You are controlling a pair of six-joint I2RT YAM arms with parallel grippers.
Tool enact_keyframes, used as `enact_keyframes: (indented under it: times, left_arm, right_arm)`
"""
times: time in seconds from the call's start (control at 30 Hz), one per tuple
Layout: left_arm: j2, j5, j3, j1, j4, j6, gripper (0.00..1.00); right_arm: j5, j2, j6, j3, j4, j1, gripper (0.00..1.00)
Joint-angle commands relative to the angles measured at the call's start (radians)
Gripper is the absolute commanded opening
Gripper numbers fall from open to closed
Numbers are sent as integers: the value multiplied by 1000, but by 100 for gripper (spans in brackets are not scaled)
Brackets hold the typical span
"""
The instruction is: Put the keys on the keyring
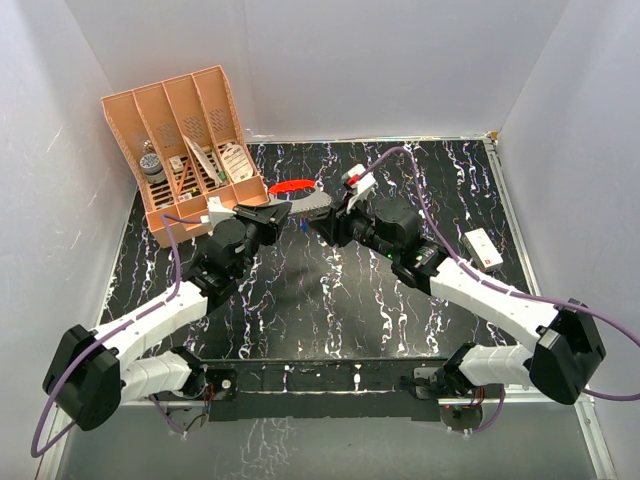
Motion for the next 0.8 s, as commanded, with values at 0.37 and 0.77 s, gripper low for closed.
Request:
enact_keyframes:
  times: [0.37,0.77]
  left_arm:
    - [-21,-21,38,-10,9,-19,0]
    - [-34,-19,39,-10,12,-11,0]
  right_arm:
    - [-73,113,100,133,19,3,28]
    - [-9,141,103,165,-41,3,30]
